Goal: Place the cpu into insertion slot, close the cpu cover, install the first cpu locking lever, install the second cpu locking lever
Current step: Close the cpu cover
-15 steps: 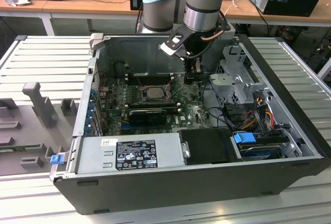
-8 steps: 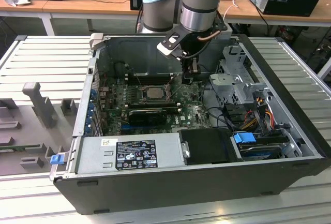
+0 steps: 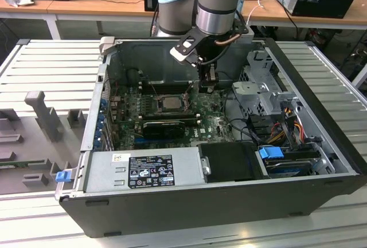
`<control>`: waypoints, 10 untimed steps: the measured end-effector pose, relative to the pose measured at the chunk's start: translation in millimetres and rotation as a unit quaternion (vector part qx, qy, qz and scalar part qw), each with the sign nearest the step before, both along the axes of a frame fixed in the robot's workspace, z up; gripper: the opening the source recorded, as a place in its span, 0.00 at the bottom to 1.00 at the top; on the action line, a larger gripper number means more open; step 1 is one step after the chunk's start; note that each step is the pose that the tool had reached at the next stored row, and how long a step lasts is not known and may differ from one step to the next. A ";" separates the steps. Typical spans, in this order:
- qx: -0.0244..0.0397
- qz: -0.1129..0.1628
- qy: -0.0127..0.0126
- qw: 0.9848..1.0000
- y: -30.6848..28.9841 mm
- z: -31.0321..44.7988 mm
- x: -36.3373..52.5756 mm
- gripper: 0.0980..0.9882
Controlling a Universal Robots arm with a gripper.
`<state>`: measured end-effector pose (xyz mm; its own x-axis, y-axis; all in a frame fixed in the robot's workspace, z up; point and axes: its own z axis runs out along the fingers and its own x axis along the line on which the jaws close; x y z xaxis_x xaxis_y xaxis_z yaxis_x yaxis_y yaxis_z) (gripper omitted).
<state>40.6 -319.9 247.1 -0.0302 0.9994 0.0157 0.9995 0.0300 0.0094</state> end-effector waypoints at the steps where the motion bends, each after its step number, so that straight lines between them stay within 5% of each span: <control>1: 0.000 0.000 0.000 1.000 0.0 0.0 -1.0 0.01; 10: 0.000 0.000 0.000 1.000 0.0 0.0 -8.7 0.01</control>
